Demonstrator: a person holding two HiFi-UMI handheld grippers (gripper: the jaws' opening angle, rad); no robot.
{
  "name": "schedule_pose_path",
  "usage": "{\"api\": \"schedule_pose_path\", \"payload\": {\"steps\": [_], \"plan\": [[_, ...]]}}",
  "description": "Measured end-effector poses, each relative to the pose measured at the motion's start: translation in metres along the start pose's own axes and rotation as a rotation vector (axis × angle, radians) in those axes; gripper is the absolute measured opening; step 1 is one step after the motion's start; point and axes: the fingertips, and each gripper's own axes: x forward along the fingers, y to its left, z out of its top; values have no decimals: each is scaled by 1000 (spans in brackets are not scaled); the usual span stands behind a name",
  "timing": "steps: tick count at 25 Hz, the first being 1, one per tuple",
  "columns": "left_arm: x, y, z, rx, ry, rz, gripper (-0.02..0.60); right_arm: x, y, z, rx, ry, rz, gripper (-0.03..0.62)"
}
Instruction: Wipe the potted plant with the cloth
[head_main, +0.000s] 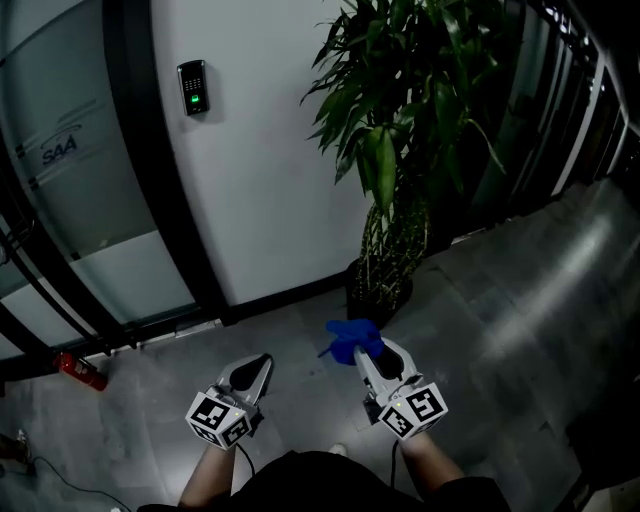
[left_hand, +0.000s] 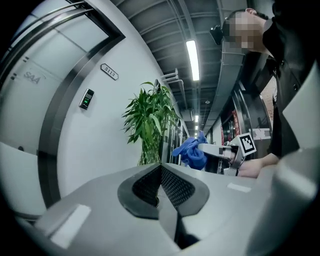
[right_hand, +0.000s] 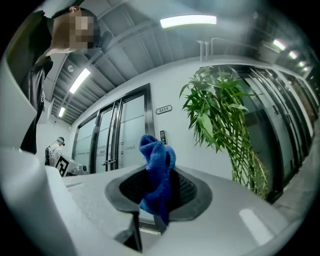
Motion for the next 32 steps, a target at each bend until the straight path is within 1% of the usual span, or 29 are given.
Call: {"api": "schedule_pose_path", "payload": {"steps": [2,7,10,13,16,20,21,23,26,29,32], "plan": [[30,-7,0,7,3,-15,6,3,-26,8,-7,-8,2,109],[93,-15,8,28,-5,-40,6,4,-83,27,-10,-25,-23,109],[124,-22,6,28,-3,-78,6,-1,-111,36,-13,-43,-62,109],[147,-26,-1,24,18,-123,6,-6,-130,38,-19,-48,-101,109],[167,-19,-5,20,35,-159,6,2,-146,37,-49,-38,-118,109],[207,8,0,49,-2,-170,6,25,-169,57,-117,-66,-154,109],[220,16,5,52,-14,-186,6,32,-173,67,-137,-86,-165,109],[249,27,19,60,-32,-243,6,46,-180,90,-181,-133,-179,109],[290,37,37,74,-34,-334,6,66,-189,127,-251,-203,-190,109],[324,40,47,108,-6,-417,6,88,-195,161,-303,-268,-203,109],[349,34,49,148,31,-501,6,108,-192,191,-342,-321,-192,109]]}}
